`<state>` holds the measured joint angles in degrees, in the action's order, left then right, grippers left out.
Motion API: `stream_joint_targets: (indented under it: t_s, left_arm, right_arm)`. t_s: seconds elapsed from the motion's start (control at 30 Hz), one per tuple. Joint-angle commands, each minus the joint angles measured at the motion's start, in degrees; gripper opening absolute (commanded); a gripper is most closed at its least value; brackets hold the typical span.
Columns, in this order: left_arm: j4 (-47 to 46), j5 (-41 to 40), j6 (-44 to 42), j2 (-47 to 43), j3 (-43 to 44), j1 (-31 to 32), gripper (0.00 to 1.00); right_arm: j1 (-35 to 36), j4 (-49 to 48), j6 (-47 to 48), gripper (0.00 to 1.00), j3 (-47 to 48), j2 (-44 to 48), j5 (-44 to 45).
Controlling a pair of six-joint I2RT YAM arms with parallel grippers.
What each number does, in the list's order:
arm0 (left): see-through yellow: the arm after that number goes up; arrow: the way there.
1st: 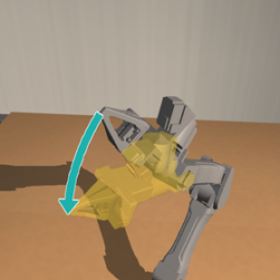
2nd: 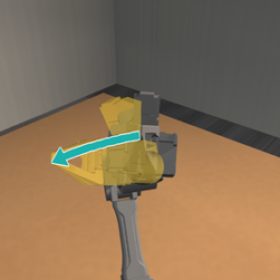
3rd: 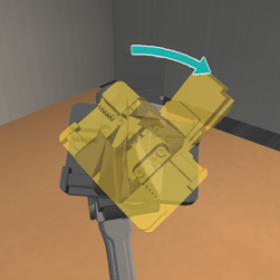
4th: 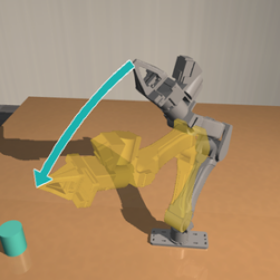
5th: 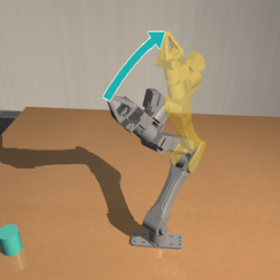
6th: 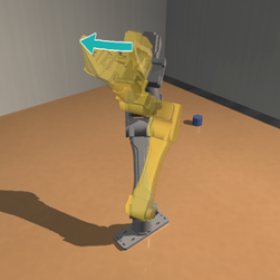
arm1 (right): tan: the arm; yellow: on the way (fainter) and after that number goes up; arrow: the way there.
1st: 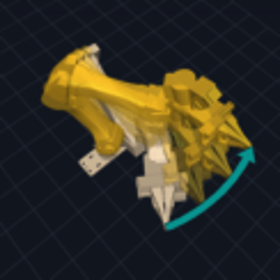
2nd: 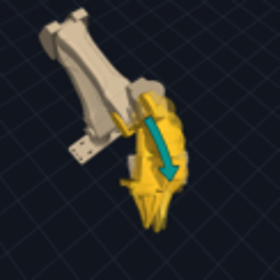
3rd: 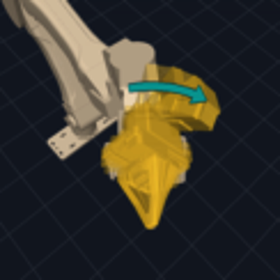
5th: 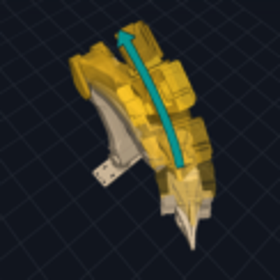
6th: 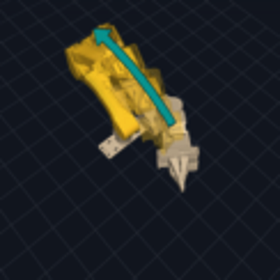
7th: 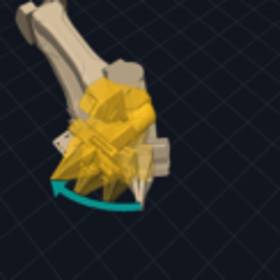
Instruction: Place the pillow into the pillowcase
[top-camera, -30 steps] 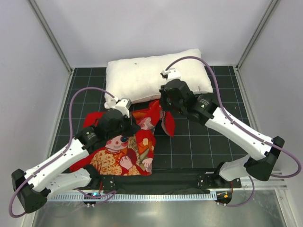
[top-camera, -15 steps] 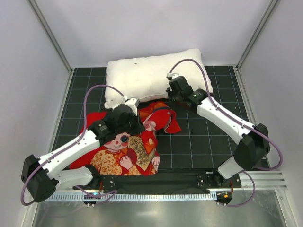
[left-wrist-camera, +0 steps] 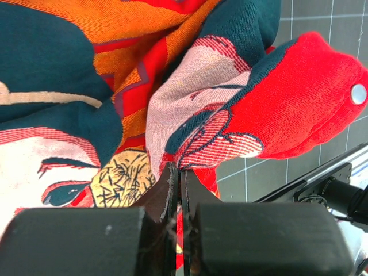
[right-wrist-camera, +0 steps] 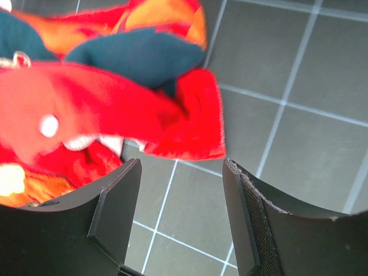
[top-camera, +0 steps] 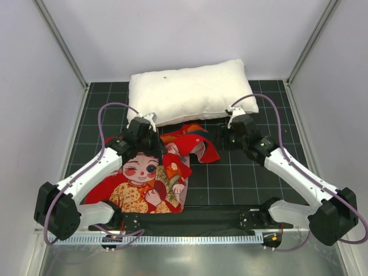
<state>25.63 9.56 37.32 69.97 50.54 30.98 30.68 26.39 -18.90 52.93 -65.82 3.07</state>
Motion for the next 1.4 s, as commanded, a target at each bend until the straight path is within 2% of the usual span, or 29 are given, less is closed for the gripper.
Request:
stream_joint_targets:
  t_s: [0.0,0.13,0.33,0.57,0.6,0.7,0.73,0.77,0.8,0.87,0.9,1.03,1.07,1.17,1.23,1.37]
  left_arm:
    - [0.3,1.3,0.6,-2.9,1.4,-1.3,0.00]
    - [0.4,1.0,0.5,-3.3,1.1,-1.6,0.00]
    - [0.5,1.0,0.6,-3.0,1.2,-1.6,0.00]
    - [0.5,1.2,0.5,-3.5,0.9,-1.6,0.00]
    - [0.8,1.7,0.1,-3.5,1.0,-1.7,0.00]
    - [2.1,2.3,-1.2,-3.6,1.7,-1.6,0.02]
    - [2.9,2.7,-2.3,-3.7,1.9,-1.6,0.02]
    - [4.5,2.7,-2.9,-3.9,2.2,-1.6,0.04]
    - [5.7,2.7,-3.6,-4.0,3.0,-1.5,0.06]
    - [7.5,2.8,-5.1,-4.3,4.0,-1.5,0.15]
    - [9.8,2.8,-5.5,-4.8,4.7,-1.5,0.32]
    - [14.2,-0.6,-7.5,-6.7,10.1,0.6,0.43]
    - [15.1,-2.5,-8.6,-7.0,11.1,0.8,0.53]
    - [18.0,-4.7,-10.8,-6.5,16.3,2.8,0.67]
    - [17.9,-6.2,-11.0,-5.6,18.6,4.9,0.68]
    - [16.7,-13.9,-12.5,-1.3,26.3,16.2,0.70]
  right_arm:
    - [0.3,-8.1,-0.9,0.66,-5.3,1.1,-7.0]
    - [0.3,-15.3,-0.5,0.66,-9.2,1.2,-11.0]
    - [1.0,-21.1,2.2,0.66,-8.6,-2.0,-13.4]
    - [1.5,-23.5,3.4,0.62,-4.8,-8.5,-8.4]
    - [2.1,-23.8,3.3,0.57,-3.8,-9.8,-5.6]
    - [2.9,-25.8,3.4,0.50,-3.5,-10.6,-3.5]
    - [3.6,-26.1,3.6,0.37,-3.6,-10.3,-3.3]
    - [3.9,-28.3,3.9,0.30,-3.7,-9.9,-3.3]
    - [4.2,-28.9,4.0,0.21,-4.1,-9.2,-3.9]
    - [5.6,-29.6,4.5,0.13,-4.3,-6.3,-4.7]
    - [6.1,-30.1,5.0,0.12,-5.1,-5.0,-4.7]
    - [7.4,-28.3,6.0,0.12,-5.5,2.2,-5.8]
    - [7.5,-26.8,6.1,0.07,-4.5,4.5,-6.1]
    - [7.6,-19.7,6.6,0.07,-1.5,7.4,-7.3]
    - [7.7,-15.4,7.0,0.07,0.2,8.2,-8.3]
    - [8.1,-8.6,6.9,0.07,5.9,7.3,-9.4]
